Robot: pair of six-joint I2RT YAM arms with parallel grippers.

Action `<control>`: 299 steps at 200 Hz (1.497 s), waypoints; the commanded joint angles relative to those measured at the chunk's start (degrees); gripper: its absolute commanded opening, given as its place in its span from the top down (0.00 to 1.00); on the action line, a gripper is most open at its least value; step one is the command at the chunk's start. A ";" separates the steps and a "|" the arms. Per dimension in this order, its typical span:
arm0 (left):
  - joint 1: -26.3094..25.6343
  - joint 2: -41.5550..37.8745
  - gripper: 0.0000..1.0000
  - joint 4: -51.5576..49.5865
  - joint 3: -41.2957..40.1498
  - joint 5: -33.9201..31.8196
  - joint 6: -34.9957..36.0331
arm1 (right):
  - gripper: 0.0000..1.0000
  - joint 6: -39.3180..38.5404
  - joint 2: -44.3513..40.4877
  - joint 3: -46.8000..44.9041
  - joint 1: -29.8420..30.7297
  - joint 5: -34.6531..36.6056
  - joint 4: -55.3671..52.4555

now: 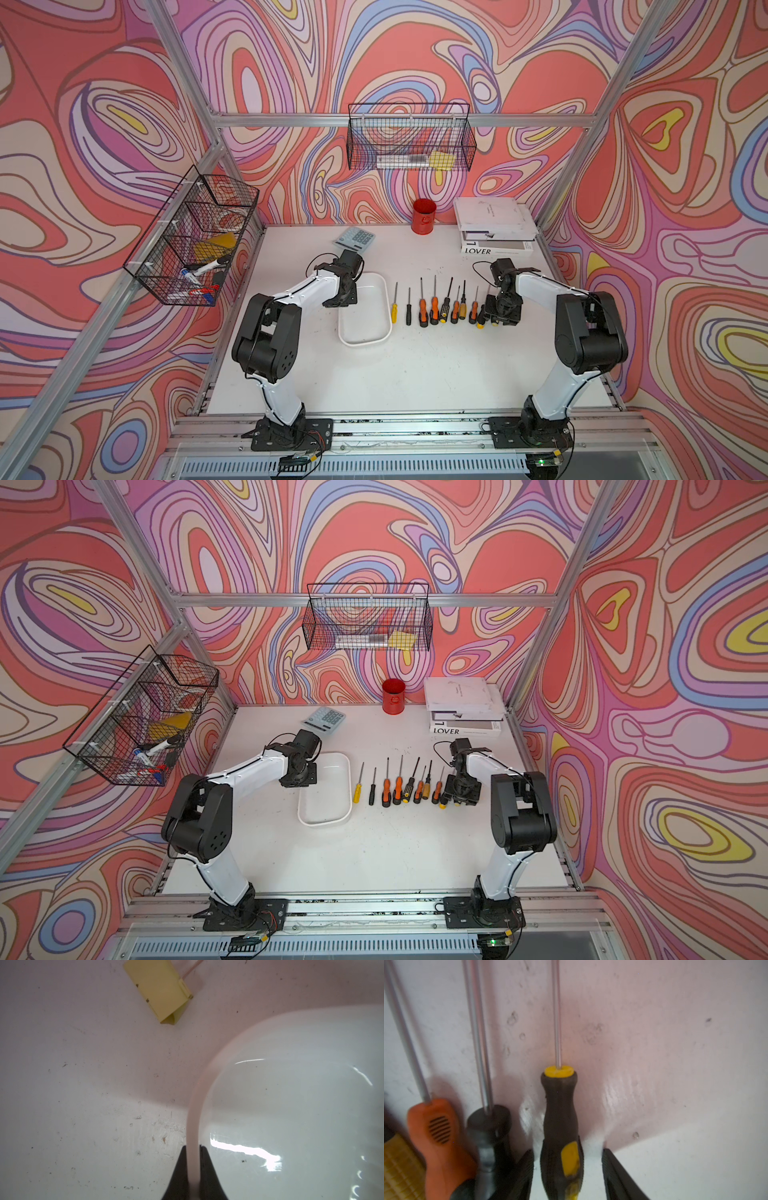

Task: Take out the screwdriver from the storage box
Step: Place the storage box at the center of the board.

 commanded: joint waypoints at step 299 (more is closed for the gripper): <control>0.06 -11.76 0.01 -5.15 2.55 -7.06 -2.15 | 0.02 -2.27 -23.57 6.55 -0.21 -0.19 -2.34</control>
